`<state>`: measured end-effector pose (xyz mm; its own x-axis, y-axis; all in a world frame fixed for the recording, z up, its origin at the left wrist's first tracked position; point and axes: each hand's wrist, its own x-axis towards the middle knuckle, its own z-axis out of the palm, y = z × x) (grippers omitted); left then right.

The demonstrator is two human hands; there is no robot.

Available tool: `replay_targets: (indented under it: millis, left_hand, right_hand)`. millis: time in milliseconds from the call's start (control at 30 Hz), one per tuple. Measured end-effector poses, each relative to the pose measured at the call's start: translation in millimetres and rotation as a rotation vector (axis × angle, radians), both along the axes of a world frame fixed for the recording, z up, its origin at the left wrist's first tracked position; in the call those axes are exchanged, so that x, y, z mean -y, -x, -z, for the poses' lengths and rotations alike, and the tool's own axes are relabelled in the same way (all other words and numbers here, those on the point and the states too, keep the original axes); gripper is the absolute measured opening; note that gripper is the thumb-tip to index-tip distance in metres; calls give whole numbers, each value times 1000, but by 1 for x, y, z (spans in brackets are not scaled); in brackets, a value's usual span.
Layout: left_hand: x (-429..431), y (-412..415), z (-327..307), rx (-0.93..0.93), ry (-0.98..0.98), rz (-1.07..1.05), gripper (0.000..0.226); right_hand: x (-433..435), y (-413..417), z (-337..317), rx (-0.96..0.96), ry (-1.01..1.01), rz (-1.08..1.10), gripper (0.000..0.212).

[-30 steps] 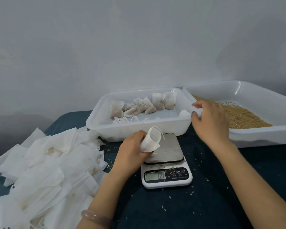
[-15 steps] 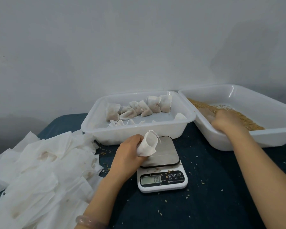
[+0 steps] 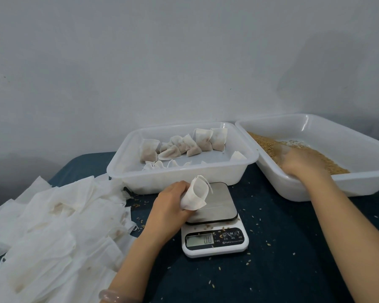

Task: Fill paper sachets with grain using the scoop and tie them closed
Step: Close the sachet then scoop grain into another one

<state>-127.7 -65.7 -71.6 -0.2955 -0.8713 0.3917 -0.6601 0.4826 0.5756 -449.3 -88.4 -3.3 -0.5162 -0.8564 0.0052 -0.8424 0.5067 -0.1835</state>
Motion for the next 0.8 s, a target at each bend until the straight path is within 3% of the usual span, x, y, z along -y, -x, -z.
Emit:
replay_targets:
  millis: [133, 300, 467, 600, 667, 800]
  left_hand:
    - [0, 0, 0, -3, -1, 4, 18]
    - [1, 1, 1, 14, -7, 15, 19]
    - [1, 1, 1, -5, -16, 1, 17]
    - [0, 2, 1, -5, -31, -3, 17]
    - [0, 2, 1, 6, -32, -3, 17]
    - [0, 1, 0, 0, -32, -5, 17]
  right_hand:
    - [2, 5, 3, 114, 54, -23, 27]
    - [4, 6, 3, 271, 121, -44, 40]
    - [7, 12, 4, 547, 382, 47, 38]
    - [5, 12, -4, 903, 492, 180, 12]
    - [6, 12, -7, 1076, 537, 226, 23]
    - [4, 16, -5, 1154, 716, 238, 19]
